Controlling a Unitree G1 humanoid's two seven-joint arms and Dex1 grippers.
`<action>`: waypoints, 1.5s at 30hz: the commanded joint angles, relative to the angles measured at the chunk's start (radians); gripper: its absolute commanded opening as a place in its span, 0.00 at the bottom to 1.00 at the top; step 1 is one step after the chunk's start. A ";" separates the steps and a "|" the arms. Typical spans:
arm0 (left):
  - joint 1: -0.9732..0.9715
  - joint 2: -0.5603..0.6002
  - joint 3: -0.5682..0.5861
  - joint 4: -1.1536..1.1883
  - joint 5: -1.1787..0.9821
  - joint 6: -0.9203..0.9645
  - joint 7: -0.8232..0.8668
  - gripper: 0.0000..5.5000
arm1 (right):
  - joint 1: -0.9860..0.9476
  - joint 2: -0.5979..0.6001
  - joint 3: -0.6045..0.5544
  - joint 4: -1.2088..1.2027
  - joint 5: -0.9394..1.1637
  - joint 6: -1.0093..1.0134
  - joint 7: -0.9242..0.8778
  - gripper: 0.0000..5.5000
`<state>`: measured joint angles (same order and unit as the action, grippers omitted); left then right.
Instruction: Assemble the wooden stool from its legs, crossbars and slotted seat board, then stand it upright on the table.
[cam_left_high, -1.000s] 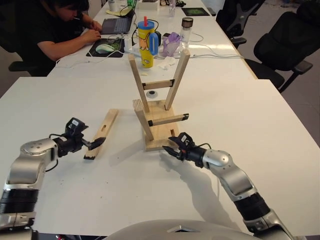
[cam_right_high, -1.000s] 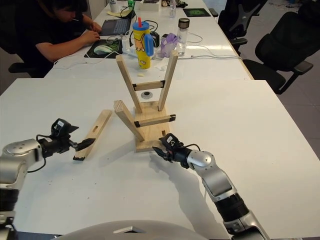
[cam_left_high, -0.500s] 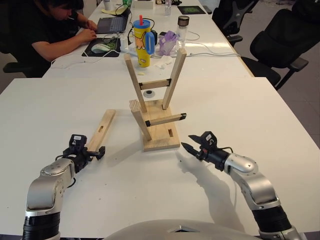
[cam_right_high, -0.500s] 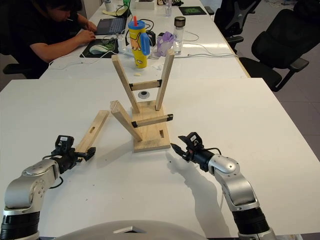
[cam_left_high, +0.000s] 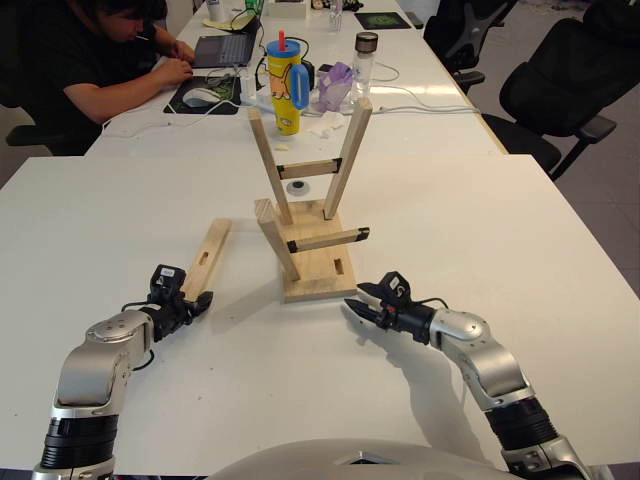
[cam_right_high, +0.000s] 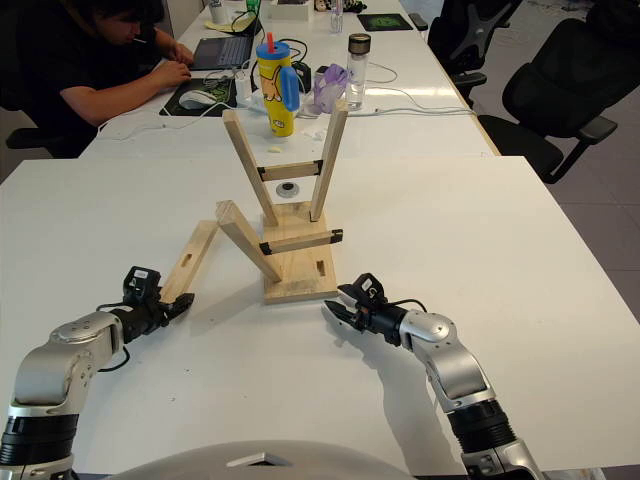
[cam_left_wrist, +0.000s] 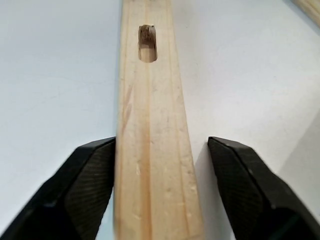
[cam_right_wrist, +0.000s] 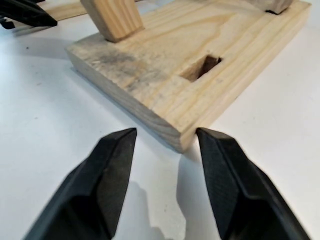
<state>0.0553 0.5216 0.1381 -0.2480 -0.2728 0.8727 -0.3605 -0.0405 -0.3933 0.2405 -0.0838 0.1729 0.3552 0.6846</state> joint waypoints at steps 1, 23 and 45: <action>0.002 -0.027 -0.003 0.109 0.005 0.022 0.006 0.45 | -0.027 0.033 0.057 -0.016 -0.001 0.001 0.030 0.41; -0.640 0.019 0.354 0.136 -0.354 -0.413 -0.094 0.38 | -0.047 0.019 -0.113 0.014 0.052 -0.008 -0.018 0.41; -0.522 0.069 -0.128 -0.224 -0.907 0.156 -0.380 0.38 | -0.232 -0.274 -0.691 -0.048 1.355 0.766 0.260 0.74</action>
<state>-0.4875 0.5686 0.0329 -0.4490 -1.1846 1.0163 -0.7121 -0.2251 -0.6495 -0.4270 -0.1495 1.4549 1.1022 0.9735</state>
